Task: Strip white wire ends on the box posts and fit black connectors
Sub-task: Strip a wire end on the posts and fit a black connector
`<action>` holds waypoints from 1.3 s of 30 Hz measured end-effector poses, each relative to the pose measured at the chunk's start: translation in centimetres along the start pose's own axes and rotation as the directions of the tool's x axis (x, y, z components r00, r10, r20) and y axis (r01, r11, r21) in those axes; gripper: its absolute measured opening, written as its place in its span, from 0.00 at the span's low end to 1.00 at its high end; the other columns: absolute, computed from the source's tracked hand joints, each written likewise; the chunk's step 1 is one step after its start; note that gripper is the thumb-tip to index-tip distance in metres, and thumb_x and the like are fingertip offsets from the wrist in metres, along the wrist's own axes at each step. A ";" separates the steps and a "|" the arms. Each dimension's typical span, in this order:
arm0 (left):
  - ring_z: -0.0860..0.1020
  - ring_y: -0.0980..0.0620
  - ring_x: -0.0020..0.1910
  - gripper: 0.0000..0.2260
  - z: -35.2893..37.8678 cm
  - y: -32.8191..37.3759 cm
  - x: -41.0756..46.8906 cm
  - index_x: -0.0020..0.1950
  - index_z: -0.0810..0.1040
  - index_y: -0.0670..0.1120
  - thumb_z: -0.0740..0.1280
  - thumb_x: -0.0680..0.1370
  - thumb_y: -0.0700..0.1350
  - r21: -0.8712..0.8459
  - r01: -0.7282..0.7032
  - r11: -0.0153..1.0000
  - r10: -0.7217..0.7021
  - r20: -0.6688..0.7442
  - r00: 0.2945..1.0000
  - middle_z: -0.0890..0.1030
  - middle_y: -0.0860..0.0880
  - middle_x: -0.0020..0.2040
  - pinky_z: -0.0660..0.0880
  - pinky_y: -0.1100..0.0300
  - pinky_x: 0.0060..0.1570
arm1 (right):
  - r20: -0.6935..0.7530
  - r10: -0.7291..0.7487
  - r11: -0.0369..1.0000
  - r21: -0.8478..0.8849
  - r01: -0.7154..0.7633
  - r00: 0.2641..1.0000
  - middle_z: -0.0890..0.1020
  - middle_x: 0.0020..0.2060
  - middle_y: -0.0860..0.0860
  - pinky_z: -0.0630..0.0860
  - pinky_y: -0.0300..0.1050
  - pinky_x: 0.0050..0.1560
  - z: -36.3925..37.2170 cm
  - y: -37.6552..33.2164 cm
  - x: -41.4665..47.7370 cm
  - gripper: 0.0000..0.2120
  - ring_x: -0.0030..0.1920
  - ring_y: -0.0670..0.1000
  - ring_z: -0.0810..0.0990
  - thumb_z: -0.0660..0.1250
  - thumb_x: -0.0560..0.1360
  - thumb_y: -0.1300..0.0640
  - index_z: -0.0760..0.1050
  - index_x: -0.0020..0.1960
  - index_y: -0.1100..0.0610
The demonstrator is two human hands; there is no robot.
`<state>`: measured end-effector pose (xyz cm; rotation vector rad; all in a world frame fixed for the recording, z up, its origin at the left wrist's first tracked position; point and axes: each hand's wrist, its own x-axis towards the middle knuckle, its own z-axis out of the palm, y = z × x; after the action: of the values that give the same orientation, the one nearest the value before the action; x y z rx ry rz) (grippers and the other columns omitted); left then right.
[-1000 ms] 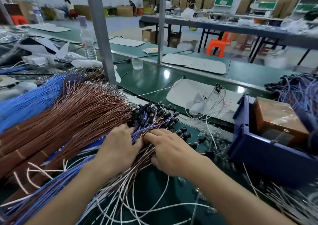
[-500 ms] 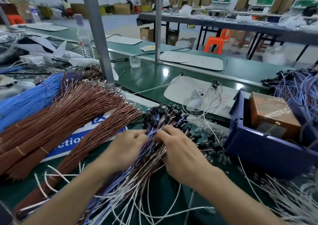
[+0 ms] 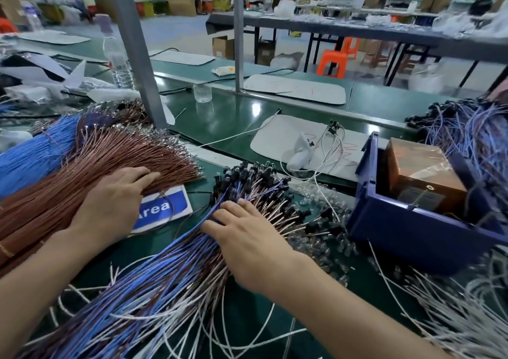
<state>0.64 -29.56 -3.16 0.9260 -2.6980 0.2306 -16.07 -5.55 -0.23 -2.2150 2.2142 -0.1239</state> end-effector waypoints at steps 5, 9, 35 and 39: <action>0.75 0.40 0.66 0.27 0.3 -0.4 0.4 0.72 0.78 0.46 0.70 0.74 0.32 0.045 -0.019 0.999 0.020 -0.019 1.000 0.79 0.43 0.68 0.74 0.42 0.65 | -0.075 0.054 0.998 0.022 -0.052 0.996 0.76 0.61 0.50 0.55 0.57 0.78 0.2 0.0 -0.9 0.20 0.67 0.55 0.68 0.59 0.80 0.60 0.70 0.71 0.50; 0.74 0.41 0.69 0.25 -1.3 1.2 0.2 0.73 0.77 0.46 0.69 0.76 0.34 0.002 0.048 0.999 -0.048 0.038 0.998 0.78 0.43 0.71 0.71 0.44 0.68 | -0.063 0.082 0.996 0.037 -0.080 0.995 0.75 0.64 0.52 0.52 0.59 0.79 0.5 -0.4 -1.1 0.22 0.70 0.57 0.66 0.60 0.79 0.61 0.69 0.72 0.52; 0.79 0.47 0.53 0.16 -5.2 20.3 -3.8 0.60 0.82 0.50 0.77 0.73 0.46 -0.355 -0.124 0.927 0.073 -0.154 0.985 0.83 0.51 0.52 0.73 0.50 0.56 | -0.068 0.513 0.818 0.341 -0.464 0.856 0.78 0.53 0.51 0.71 0.45 0.53 -0.5 4.8 -6.0 0.28 0.57 0.54 0.77 0.60 0.70 0.72 0.80 0.59 0.47; 0.77 0.48 0.55 0.12 -4.6 21.4 -3.5 0.59 0.81 0.52 0.71 0.76 0.45 -0.419 -0.191 0.888 0.166 -0.096 0.982 0.82 0.53 0.52 0.71 0.54 0.58 | -0.121 0.444 0.893 0.140 -0.428 0.888 0.77 0.39 0.48 0.64 0.45 0.46 -1.6 4.6 -6.1 0.14 0.48 0.54 0.75 0.65 0.73 0.69 0.79 0.45 0.51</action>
<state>-9.05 -9.69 -1.12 0.5319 -2.6192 -0.2880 -20.76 0.62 0.79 -1.6469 2.6489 -0.4067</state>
